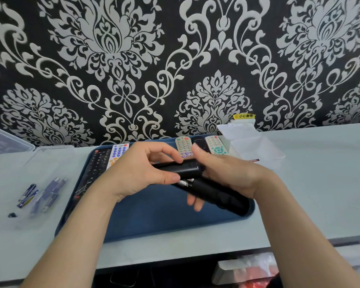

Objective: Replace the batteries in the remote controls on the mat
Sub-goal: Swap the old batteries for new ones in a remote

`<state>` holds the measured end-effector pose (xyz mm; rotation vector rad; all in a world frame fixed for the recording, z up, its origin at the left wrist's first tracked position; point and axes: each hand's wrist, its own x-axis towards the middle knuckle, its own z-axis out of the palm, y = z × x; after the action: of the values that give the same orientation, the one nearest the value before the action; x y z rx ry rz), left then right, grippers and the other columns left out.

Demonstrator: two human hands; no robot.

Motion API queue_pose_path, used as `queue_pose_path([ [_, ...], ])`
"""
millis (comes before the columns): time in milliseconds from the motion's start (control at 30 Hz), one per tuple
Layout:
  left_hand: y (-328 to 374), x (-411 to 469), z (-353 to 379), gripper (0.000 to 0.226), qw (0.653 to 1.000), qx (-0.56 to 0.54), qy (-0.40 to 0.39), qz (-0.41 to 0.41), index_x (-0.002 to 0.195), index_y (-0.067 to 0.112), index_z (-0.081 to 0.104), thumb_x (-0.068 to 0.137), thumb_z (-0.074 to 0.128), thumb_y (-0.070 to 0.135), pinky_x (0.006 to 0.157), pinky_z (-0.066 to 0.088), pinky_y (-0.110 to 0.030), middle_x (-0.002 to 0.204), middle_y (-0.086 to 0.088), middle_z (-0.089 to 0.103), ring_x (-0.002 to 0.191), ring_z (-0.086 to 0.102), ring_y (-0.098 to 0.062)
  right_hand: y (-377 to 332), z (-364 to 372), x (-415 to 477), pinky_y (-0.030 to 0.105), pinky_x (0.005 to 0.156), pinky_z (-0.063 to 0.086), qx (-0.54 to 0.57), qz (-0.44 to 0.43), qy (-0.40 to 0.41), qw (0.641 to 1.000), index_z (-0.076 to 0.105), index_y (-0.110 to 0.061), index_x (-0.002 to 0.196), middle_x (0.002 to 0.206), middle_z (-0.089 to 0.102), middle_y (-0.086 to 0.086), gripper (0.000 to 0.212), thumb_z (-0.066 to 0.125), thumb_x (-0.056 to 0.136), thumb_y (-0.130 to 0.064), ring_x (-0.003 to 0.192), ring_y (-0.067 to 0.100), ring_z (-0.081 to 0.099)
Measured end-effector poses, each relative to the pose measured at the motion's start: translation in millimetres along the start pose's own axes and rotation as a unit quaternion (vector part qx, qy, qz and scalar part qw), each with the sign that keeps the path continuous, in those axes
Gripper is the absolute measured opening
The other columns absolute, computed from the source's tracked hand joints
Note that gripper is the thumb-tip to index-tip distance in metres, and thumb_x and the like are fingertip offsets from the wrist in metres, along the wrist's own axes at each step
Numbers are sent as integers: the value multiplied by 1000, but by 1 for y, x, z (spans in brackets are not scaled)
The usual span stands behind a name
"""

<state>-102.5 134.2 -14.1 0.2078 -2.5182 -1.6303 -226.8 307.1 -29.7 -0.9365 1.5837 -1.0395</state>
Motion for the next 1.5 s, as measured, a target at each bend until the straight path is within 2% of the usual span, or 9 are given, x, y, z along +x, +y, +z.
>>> queue_pose_path([
  [67, -2, 1, -4, 35, 999, -14, 47, 4, 84, 25, 73, 58, 84, 5, 77, 53, -24, 85, -1, 75, 80, 68, -10, -1, -11, -12, 52, 89, 51, -18, -18, 23, 999, 57, -14, 124, 93, 74, 20, 54, 56, 88, -55, 80, 31, 73],
  [167, -8, 2, -13, 34, 986, -81, 143, 6, 85, 29, 75, 57, 78, 9, 72, 54, -31, 85, -2, 76, 74, 66, -17, 0, -27, -24, 27, 73, 49, 15, -47, 109, 993, 62, -12, 118, 94, 76, 10, 40, 74, 81, -20, 79, 21, 73],
  [300, -4, 3, -5, 43, 987, -49, 150, 22, 98, 32, 72, 65, 82, 7, 86, 54, -29, 96, 5, 75, 89, 70, -11, -3, -25, -10, 20, 57, 43, 175, -151, 328, 916, 64, -10, 100, 85, 70, 3, 9, 61, 94, -17, 56, 13, 67],
  [433, 1, 5, 15, 50, 985, 88, 143, 41, 101, 52, 64, 78, 76, 10, 93, 44, -13, 101, 34, 67, 99, 62, 11, -12, -15, 1, 20, 46, 45, 222, -160, 417, 866, 60, -10, 94, 69, 67, -3, 14, 54, 100, -22, 44, 15, 60],
  [667, 8, -3, 15, 44, 946, 235, 195, 104, 118, 44, 63, 80, 75, 25, 83, 34, 2, 99, 31, 64, 96, 55, 14, -15, -11, 3, 21, 39, 41, 178, -174, 460, 853, 59, -6, 91, 63, 62, -1, 18, 51, 99, -19, 42, 17, 56],
  [867, 5, 3, 23, 46, 925, 317, 154, 140, 128, 32, 59, 82, 60, 41, 85, 43, -25, 106, 17, 65, 96, 58, -5, -19, -1, 6, 23, 40, 45, 142, -187, 455, 859, 60, 2, 94, 59, 61, -1, 25, 52, 99, -20, 42, 17, 56],
  [1200, 6, 3, 25, 43, 903, 364, 157, 164, 129, 29, 55, 89, 51, 46, 78, 50, -36, 102, 12, 66, 92, 58, -11, -21, 5, 9, 23, 40, 44, 170, -202, 420, 869, 59, -8, 90, 61, 61, 4, 22, 47, 102, -22, 40, 16, 55],
  [1367, 10, -1, 31, 39, 954, 259, 104, 105, 117, 48, 47, 83, 66, 46, 82, 52, -39, 100, 15, 67, 91, 64, -10, -20, 3, 8, 21, 37, 35, 197, -193, 432, 858, 57, -8, 88, 50, 53, -3, 22, 50, 101, -24, 36, 13, 45],
  [1500, 15, -6, 24, 78, 993, 103, -61, 9, 132, 57, 41, 66, 79, 42, 96, 51, -37, 117, 15, 66, 104, 65, -15, -17, -4, 11, 18, 32, 24, 308, -177, 437, 826, 58, -9, 89, 67, 57, 4, 21, 49, 101, -23, 33, 9, 35],
])
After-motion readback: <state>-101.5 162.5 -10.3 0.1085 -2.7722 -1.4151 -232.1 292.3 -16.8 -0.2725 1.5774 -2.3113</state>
